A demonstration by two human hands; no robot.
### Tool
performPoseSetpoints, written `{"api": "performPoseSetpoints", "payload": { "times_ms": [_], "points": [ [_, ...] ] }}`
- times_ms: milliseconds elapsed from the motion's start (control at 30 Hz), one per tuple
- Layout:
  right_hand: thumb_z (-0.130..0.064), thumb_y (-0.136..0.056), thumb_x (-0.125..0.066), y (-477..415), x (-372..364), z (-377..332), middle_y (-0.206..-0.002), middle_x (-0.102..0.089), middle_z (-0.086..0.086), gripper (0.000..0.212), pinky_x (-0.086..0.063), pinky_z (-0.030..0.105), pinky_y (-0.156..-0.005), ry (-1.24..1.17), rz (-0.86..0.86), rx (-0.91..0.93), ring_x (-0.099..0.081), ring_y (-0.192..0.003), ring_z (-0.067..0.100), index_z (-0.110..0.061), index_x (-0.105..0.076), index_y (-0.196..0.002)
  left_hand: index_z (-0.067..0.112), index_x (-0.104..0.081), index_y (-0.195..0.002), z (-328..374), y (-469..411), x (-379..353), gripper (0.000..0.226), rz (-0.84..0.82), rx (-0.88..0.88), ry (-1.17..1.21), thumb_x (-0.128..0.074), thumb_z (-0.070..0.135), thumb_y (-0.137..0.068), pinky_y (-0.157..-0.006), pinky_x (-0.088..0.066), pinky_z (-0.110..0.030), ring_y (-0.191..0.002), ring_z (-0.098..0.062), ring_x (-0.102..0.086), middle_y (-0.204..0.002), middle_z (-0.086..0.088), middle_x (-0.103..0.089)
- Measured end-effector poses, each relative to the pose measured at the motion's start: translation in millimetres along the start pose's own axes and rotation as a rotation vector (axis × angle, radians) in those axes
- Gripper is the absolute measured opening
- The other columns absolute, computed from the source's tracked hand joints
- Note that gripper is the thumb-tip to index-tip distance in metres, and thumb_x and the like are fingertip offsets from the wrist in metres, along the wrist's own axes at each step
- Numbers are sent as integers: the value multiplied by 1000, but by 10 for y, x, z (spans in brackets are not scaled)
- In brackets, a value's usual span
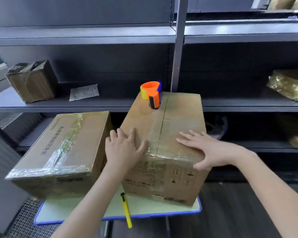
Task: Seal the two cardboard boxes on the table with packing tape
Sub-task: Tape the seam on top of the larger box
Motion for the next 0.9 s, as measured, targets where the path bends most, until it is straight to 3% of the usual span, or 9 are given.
{"api": "performPoseSetpoints", "payload": {
  "times_ms": [133,267,367,467,567,633,700,800,900],
  "points": [
    [-19,-79,-64,25,118,225,-152,8,-24,91,8,30,-113,-59,-35,-64,15,-132,-9,-48,-6,-143,23,-32,-141,201,97,60,74,3,52,-72,-13,69,-86,-86,-34,-39,-111,-31,-39,-126,-15,-45],
    [-16,-78,-65,-5,173,349,-154,6,-20,93,9,34,-114,4,-37,-115,9,-141,3,-44,-7,-145,22,-58,-114,254,-102,186,72,42,65,-53,-18,73,-83,-83,-33,-38,-99,-27,-47,-107,-8,-54],
    [-52,-77,-66,-38,207,368,-154,2,-19,89,9,34,-113,5,-50,-124,5,-142,6,-41,-11,-146,16,-63,-109,307,-428,218,66,26,75,133,-34,70,-84,-87,-36,-38,-103,-26,-53,-109,-5,-61],
    [-82,-64,-39,-103,392,335,-148,-31,-16,92,-20,33,-113,21,67,-146,-29,-137,10,-33,-35,-142,10,-53,-116,392,-815,200,62,14,139,572,-56,60,-80,-79,-44,-34,-104,-26,-55,-112,-5,-60],
    [-69,-83,-38,-255,599,288,-117,-59,-10,63,-47,30,-87,62,258,-91,-54,-100,8,-26,-55,-126,13,-51,-105,496,-1159,175,50,55,216,877,-71,49,-75,-73,-44,-34,-90,-21,-53,-94,-1,-55],
    [-54,-90,-45,-409,662,291,-111,-56,-7,46,-47,30,-80,97,292,-48,-50,-95,8,-27,-55,-126,30,-39,-81,559,-1324,142,39,81,265,937,-74,44,-74,-69,-46,-34,-79,-17,-49,-75,7,-43],
    [-46,-92,-48,-576,704,301,-109,-53,-3,39,-39,26,-73,130,307,-3,-46,-98,10,-24,-56,-124,31,-26,-72,615,-1420,90,51,103,307,957,-76,43,-74,-59,-43,-30,-75,-18,-50,-72,8,-41],
    [-36,-93,-50,-790,769,335,-107,-53,1,31,-34,26,-71,152,355,49,-50,-104,18,-20,-59,-118,16,-42,-105,689,-1499,20,57,131,325,889,-76,49,-71,-64,-45,-29,-90,-22,-56,-97,-2,-55],
    [-29,-92,-51,-934,818,364,-105,-53,3,27,-45,31,-79,158,394,85,-51,-103,21,-17,-60,-114,10,-39,-125,701,-1554,-1,72,190,374,861,-73,48,-74,-74,-48,-35,-99,-24,-56,-108,-3,-55]
  ]
}}
Point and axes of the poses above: each hand's wrist, its own y-axis away from the middle knuckle, its own x-axis out of the back of the hand, z = x × y, the point moved 7 cm from there along -y, towards the middle knuckle
